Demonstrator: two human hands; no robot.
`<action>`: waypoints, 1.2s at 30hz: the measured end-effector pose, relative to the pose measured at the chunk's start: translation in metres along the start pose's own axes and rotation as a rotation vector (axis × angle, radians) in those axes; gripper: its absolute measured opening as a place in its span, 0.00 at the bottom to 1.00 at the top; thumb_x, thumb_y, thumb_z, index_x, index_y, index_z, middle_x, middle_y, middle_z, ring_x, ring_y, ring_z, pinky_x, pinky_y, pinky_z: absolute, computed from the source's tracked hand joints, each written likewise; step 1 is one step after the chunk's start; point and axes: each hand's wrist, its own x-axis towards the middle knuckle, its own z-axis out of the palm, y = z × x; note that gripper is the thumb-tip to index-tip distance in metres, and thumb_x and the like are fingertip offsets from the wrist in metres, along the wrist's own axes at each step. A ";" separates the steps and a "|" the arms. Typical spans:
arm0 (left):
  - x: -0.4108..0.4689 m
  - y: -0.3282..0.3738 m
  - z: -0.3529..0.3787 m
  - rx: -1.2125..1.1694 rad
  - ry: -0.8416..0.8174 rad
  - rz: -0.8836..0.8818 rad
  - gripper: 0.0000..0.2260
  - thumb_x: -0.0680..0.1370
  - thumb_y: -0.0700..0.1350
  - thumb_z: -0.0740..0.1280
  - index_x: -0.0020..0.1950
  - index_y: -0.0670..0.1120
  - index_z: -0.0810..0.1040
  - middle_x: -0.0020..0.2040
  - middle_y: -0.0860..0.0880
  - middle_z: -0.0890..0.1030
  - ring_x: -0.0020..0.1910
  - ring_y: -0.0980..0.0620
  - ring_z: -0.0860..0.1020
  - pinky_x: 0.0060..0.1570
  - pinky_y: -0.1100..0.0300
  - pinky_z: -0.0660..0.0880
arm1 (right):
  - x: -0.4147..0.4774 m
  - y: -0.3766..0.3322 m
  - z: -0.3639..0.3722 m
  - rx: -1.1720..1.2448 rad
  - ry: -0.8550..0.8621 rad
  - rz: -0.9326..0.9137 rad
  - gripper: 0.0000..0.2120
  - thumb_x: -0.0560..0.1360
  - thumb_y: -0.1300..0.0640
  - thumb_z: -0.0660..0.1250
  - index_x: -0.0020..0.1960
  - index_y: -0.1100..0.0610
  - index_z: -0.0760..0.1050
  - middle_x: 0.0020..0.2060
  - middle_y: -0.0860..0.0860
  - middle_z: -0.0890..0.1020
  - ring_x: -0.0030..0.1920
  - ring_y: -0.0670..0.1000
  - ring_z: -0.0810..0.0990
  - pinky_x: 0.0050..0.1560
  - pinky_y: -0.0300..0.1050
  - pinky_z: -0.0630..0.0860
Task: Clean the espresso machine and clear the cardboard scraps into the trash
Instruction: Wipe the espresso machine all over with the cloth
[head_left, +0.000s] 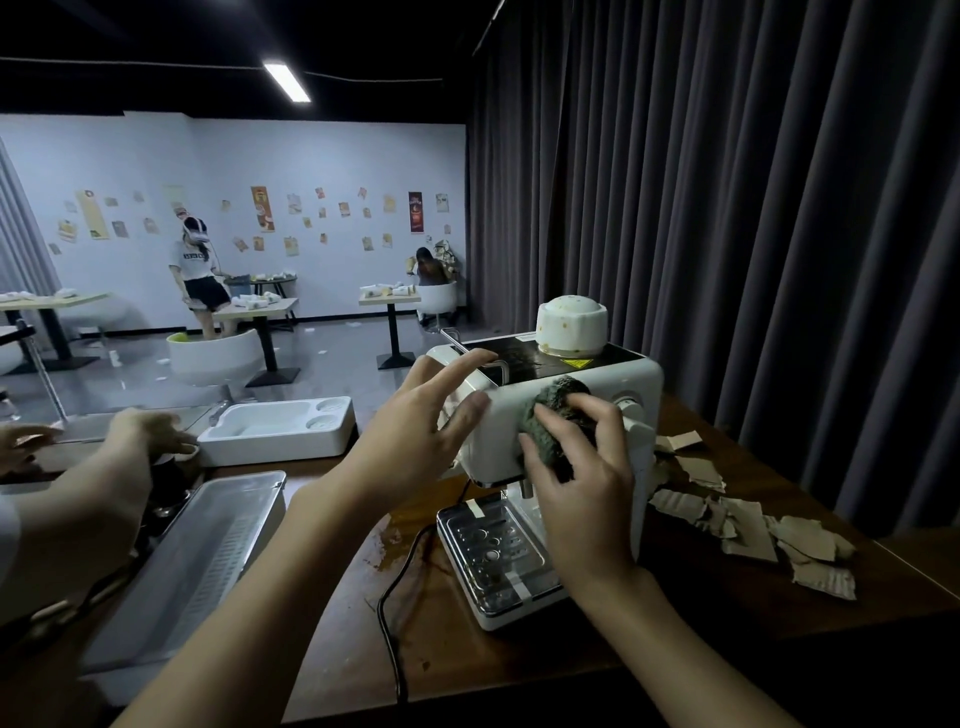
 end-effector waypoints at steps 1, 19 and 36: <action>0.000 0.001 0.000 -0.002 0.003 0.003 0.26 0.76 0.65 0.53 0.75 0.64 0.62 0.60 0.56 0.67 0.60 0.56 0.71 0.56 0.59 0.68 | -0.005 -0.004 0.003 0.015 0.005 0.010 0.14 0.73 0.60 0.73 0.58 0.62 0.80 0.58 0.57 0.76 0.61 0.54 0.75 0.64 0.41 0.71; -0.003 0.011 0.005 0.007 0.043 -0.057 0.27 0.76 0.65 0.55 0.75 0.63 0.62 0.62 0.53 0.68 0.66 0.50 0.72 0.57 0.56 0.70 | -0.027 -0.004 0.006 0.015 -0.115 -0.124 0.15 0.75 0.64 0.70 0.60 0.58 0.77 0.54 0.53 0.75 0.54 0.56 0.78 0.53 0.50 0.78; 0.000 0.021 0.006 0.025 0.088 -0.065 0.24 0.78 0.59 0.66 0.72 0.57 0.66 0.62 0.50 0.71 0.55 0.50 0.73 0.54 0.47 0.78 | -0.024 0.067 -0.018 -0.161 -0.059 -0.126 0.13 0.76 0.65 0.67 0.60 0.63 0.80 0.55 0.54 0.73 0.53 0.59 0.78 0.57 0.50 0.77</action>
